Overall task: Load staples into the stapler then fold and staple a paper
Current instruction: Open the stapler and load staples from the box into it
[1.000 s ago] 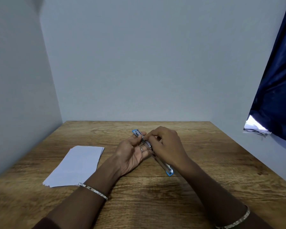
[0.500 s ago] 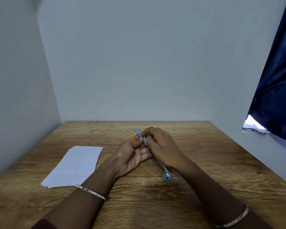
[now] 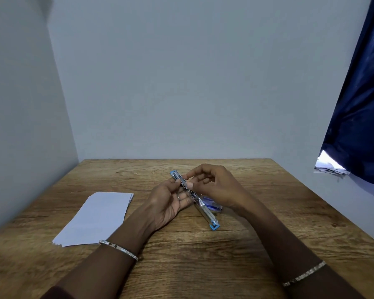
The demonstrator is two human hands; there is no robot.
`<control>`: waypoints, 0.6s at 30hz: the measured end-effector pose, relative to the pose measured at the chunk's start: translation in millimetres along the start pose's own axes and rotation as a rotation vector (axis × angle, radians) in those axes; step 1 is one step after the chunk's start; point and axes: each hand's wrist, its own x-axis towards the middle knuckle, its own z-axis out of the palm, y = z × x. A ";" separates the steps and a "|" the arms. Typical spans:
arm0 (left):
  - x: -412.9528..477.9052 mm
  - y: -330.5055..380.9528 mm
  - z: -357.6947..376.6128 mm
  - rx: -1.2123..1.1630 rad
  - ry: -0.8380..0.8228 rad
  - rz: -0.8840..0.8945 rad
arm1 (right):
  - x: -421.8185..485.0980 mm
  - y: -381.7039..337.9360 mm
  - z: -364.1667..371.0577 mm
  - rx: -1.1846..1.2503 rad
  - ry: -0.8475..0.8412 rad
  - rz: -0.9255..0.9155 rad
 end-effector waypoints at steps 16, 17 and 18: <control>-1.8 -1.9 1.8 0.034 -0.075 0.008 | 5.5 15.9 18.8 -0.054 0.229 -0.094; -2.5 -1.8 3.1 0.048 -0.065 0.004 | 4.8 15.5 18.8 -0.067 0.237 -0.097; -3.1 -1.6 4.5 0.068 -0.054 0.001 | 4.0 14.4 18.8 -0.095 0.245 -0.104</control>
